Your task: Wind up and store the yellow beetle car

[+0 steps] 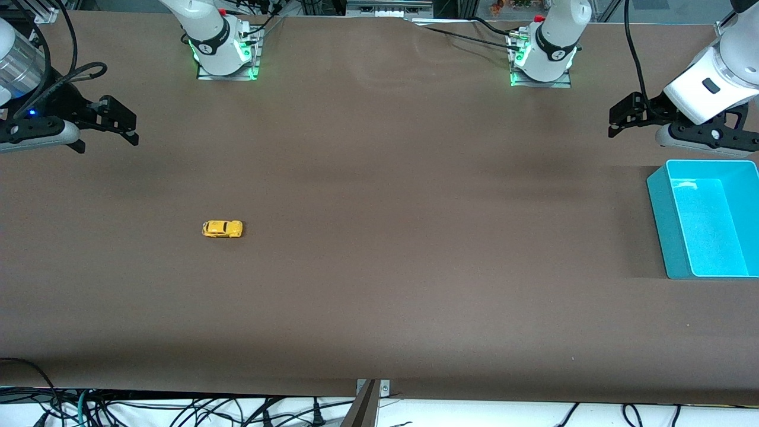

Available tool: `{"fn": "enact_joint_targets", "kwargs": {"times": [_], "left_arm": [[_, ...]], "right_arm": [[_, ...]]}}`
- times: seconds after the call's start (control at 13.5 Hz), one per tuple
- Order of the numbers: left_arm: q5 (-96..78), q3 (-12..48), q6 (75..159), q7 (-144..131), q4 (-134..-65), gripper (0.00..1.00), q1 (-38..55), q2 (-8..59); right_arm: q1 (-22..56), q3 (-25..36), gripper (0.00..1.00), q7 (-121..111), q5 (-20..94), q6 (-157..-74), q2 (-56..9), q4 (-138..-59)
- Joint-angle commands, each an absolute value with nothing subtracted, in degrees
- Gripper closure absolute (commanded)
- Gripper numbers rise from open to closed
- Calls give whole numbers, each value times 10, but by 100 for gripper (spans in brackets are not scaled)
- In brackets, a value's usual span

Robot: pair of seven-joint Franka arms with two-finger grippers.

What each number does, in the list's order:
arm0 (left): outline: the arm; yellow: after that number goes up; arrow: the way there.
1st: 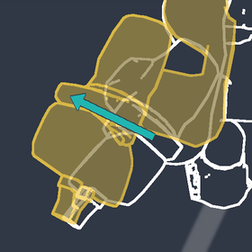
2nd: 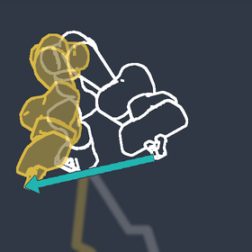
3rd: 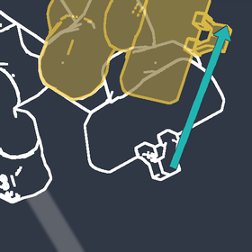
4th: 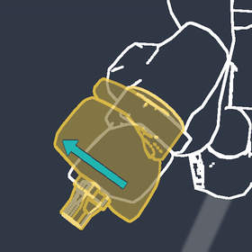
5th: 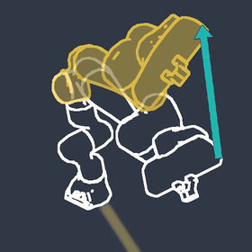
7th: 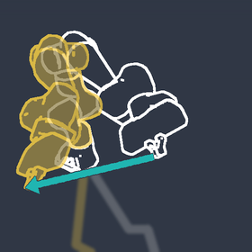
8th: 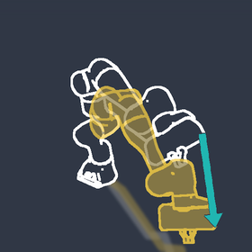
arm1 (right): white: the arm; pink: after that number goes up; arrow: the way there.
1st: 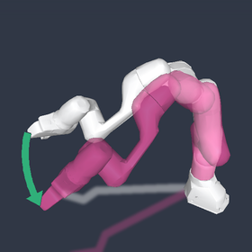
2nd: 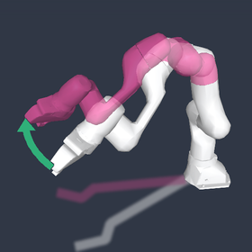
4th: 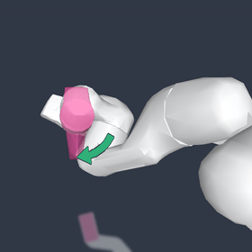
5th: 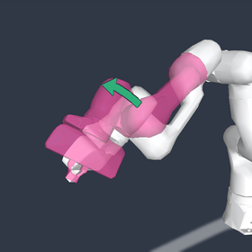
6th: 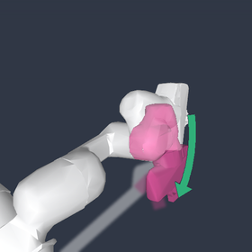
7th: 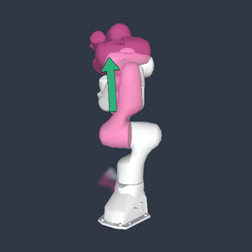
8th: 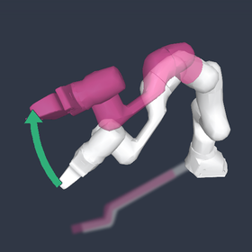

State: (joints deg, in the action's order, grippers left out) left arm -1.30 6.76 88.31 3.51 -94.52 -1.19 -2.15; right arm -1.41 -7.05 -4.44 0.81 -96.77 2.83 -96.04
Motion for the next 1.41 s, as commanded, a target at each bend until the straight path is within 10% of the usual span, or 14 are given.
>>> {"fn": "enact_joint_targets", "kwargs": {"times": [0.0, 1.33], "left_arm": [[-6, 69, 869, 32, -931, 0, -11, -20], [-6, 68, 868, 33, -931, 0, -12, -20]], "right_arm": [[-10, -69, 0, -28, 4, -937, 40, -959], [-10, -69, 0, -36, 4, -934, 37, -962]]}}
